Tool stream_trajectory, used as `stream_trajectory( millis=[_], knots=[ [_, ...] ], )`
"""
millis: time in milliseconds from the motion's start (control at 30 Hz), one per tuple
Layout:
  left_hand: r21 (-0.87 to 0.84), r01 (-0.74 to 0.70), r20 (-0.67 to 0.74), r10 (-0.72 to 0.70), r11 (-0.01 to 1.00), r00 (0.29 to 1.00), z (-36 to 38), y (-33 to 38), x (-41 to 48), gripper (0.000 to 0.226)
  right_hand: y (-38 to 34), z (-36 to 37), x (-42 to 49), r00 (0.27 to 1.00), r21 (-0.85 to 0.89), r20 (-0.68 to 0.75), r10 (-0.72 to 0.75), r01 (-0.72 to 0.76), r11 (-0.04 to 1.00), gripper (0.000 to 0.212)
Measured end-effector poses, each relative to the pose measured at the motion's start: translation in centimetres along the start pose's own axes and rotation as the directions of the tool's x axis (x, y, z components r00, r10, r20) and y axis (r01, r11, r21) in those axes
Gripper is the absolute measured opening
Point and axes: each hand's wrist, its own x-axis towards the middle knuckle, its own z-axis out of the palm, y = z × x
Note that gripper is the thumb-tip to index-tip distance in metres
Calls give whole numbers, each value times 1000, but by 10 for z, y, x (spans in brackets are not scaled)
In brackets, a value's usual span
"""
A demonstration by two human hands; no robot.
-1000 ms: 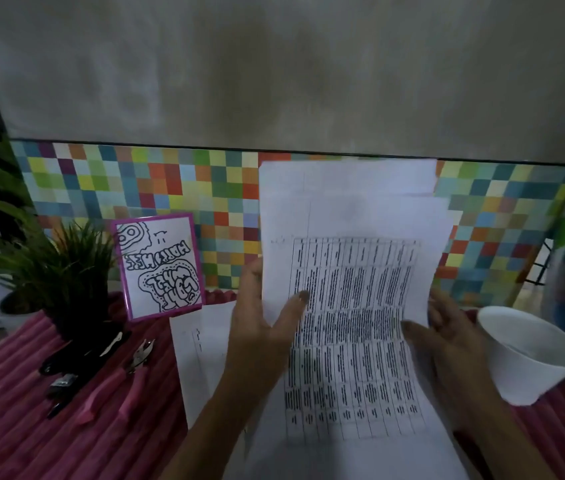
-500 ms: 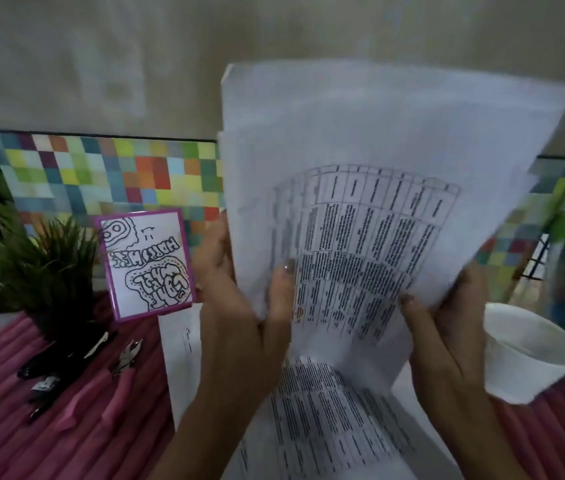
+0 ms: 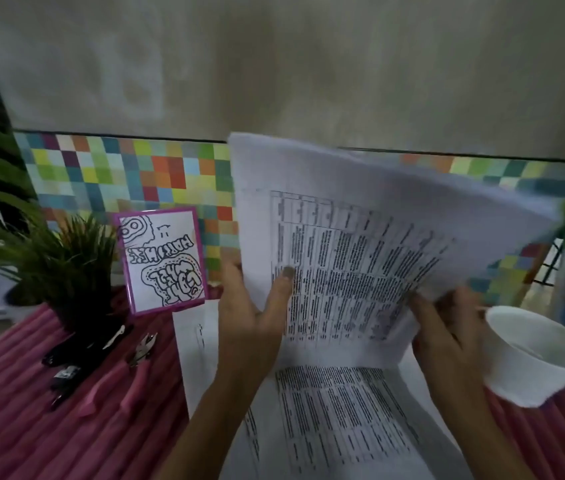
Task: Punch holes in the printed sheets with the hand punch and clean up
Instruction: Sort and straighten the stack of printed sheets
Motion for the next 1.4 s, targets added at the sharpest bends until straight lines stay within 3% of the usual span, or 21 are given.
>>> stream_trajectory(
  millis=[100, 200, 300, 367, 400, 433, 467, 500, 533, 600, 633, 667, 700, 733, 833, 900, 1000, 1133, 1200, 1267, 1400],
  knots=[
    [104, 76, 92, -85, 992, 992, 1, -26, -5, 25, 13, -2, -5, 986, -65, -16, 163, -164, 984, 16],
    [99, 128, 128, -141, 987, 982, 4, -24, -9, 52, -2, -6, -3, 995, -90, 16, 101, -99, 991, 31],
    [168, 102, 174, -132, 980, 976, 9, -19, -10, 31, -17, -16, 10, 984, 27, -114, 138, -136, 990, 12],
    [267, 37, 182, -88, 963, 979, 9, -28, -11, 29, -16, -22, 12, 977, -199, -211, 34, -77, 977, 8],
    [285, 110, 141, -155, 952, 978, 6, -32, -9, 35, -10, -28, 11, 974, -336, -225, 10, -88, 938, 13],
    [256, 235, 128, -274, 938, 953, 1, -42, -6, 37, -3, -33, 11, 975, -401, -218, 49, -136, 906, 15],
    [356, 291, 136, -358, 888, 924, -5, -60, -2, 35, 7, -37, 8, 969, -424, -214, 123, -206, 882, 14],
    [500, 214, 70, -286, 839, 956, -14, -83, -2, 31, 16, -43, 11, 951, -454, -207, 228, -300, 839, 13],
    [503, 205, 32, -255, 839, 966, -19, -91, 2, 28, 27, -45, 11, 919, -492, -186, 348, -394, 777, 13],
    [332, 506, 17, -542, 796, 840, -23, -93, 14, 30, 44, -45, 11, 826, -595, -118, 551, -503, 627, 9],
    [354, 592, -74, -609, 724, 790, -23, -97, 16, 39, 53, -44, 8, 793, -645, -72, 605, -500, 578, 15],
    [338, 701, -38, -735, 628, 677, -22, -92, 13, 46, 61, -42, 3, 779, -690, -39, 626, -474, 546, 23],
    [337, 734, -5, -779, 589, 627, -22, -92, 12, 47, 66, -40, -1, 772, -725, -17, 635, -447, 524, 27],
    [353, 740, 21, -796, 572, 605, -21, -89, 10, 41, 70, -39, -5, 780, -744, -16, 626, -427, 514, 25],
    [361, 692, 103, -764, 626, 637, -18, -81, 2, 17, 75, -37, -13, 772, -745, -39, 634, -446, 497, 20],
    [356, 642, 170, -723, 679, 670, -12, -84, -2, 21, 78, -38, -14, 764, -758, -19, 645, -432, 489, 22],
    [373, 530, 200, -624, 761, 755, -3, -86, -11, 27, 76, -35, -13, 803, -656, 6, 596, -447, 609, 13],
    [173, 424, 177, -452, 889, 874, -3, -81, -12, 27, 71, -34, -11, 801, -279, -55, 597, -586, 761, 22],
    [7, 480, 115, -478, 877, 871, -5, -76, -8, 30, 69, -39, -5, 759, -111, -31, 650, -649, 753, 26],
    [-152, 538, 82, -532, 829, 843, -5, -72, -3, 34, 63, -41, 2, 751, -56, 21, 660, -658, 751, 28],
    [-315, 548, 63, -559, 775, 827, -5, -61, -3, 34, 53, -39, 3, 759, 160, 82, 646, -649, 743, 44]
  ],
)
